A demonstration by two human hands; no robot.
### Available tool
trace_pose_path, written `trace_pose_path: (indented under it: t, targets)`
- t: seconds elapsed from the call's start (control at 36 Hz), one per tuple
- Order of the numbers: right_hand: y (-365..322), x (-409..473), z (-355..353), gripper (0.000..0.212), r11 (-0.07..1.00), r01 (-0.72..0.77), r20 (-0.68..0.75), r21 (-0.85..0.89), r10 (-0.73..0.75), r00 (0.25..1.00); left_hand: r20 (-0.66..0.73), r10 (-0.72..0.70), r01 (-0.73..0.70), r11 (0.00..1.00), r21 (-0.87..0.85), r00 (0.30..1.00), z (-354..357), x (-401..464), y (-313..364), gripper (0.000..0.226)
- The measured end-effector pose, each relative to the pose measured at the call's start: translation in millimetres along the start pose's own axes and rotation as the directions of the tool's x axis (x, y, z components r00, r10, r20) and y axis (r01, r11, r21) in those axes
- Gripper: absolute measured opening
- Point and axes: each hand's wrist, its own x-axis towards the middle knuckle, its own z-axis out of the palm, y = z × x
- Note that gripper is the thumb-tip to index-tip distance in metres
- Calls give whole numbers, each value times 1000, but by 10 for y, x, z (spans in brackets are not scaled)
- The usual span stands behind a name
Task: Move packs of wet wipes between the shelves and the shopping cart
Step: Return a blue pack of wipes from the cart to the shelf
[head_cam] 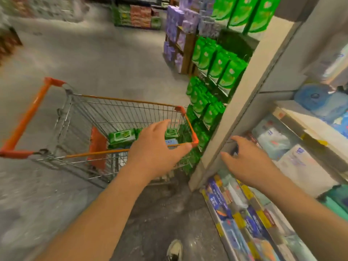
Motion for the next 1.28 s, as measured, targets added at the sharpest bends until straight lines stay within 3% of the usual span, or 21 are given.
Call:
trace_pose_path:
  t: [0.22, 0.36, 0.72, 0.97, 1.28]
  targets:
    - [-354, 987, 344, 63, 991, 131, 86, 12, -132, 988, -56, -188, 190, 981, 40, 981, -162, 544, -503, 96]
    - [-482, 1623, 470, 75, 980, 196, 113, 30, -198, 974, -99, -264, 272, 960, 71, 959, -161, 986, -720, 92]
    - [-828, 2760, 724, 75, 936, 349, 230, 46, -349, 908, -131, -398, 402, 916, 5, 908, -100, 1683, -1102, 85]
    - [-1325, 3295, 908, 73, 930, 366, 286, 35, -361, 888, -73, -454, 455, 890, -6, 888, -232, 2184, -1577, 86]
    - [-1694, 3841, 1093, 71, 955, 291, 302, -51, -262, 916, 91, -394, 401, 913, -74, 915, -167, 3027, -2309, 85]
